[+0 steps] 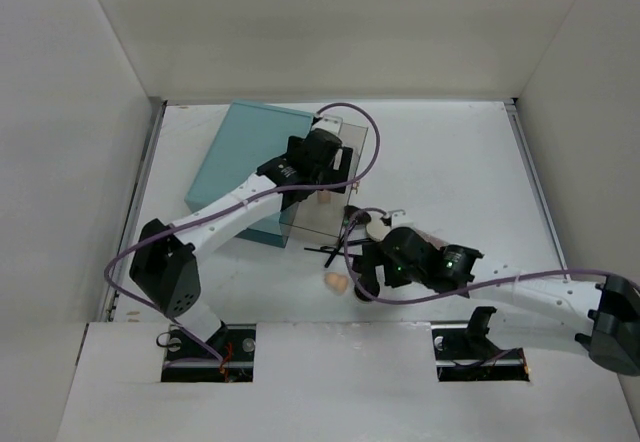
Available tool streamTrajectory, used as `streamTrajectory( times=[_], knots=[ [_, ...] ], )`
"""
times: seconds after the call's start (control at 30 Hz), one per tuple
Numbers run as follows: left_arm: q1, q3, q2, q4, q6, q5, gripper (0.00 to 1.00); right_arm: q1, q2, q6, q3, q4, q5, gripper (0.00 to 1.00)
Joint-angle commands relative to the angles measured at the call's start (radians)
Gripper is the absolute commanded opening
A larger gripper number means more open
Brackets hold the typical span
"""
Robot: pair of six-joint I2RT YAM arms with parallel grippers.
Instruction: Organize the makeup
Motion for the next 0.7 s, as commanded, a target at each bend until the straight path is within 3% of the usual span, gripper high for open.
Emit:
streamTrajectory(
  times=[0.0,0.13,0.47,0.53,0.67],
  knots=[
    [-0.006,-0.011,-0.116,0.024,0.006,-0.001,0.90,0.076,0.050,-0.058,0.001,0.052,-0.020,1.00],
    [-0.023,-0.023,-0.210,0.019,0.012,-0.005,1.00,0.143,0.133,-0.098,0.020,0.076,-0.012,1.00],
    [-0.056,-0.147,-0.435,0.013,0.005,-0.093,1.00,0.173,0.325,-0.104,0.093,0.090,0.067,1.00],
    [-0.063,-0.178,-0.464,0.004,0.000,-0.126,1.00,0.173,0.337,-0.096,0.099,0.095,0.087,0.95],
    [-0.068,-0.227,-0.521,-0.024,-0.018,-0.192,1.00,0.173,0.339,-0.092,0.091,0.139,0.081,0.74]
  ],
)
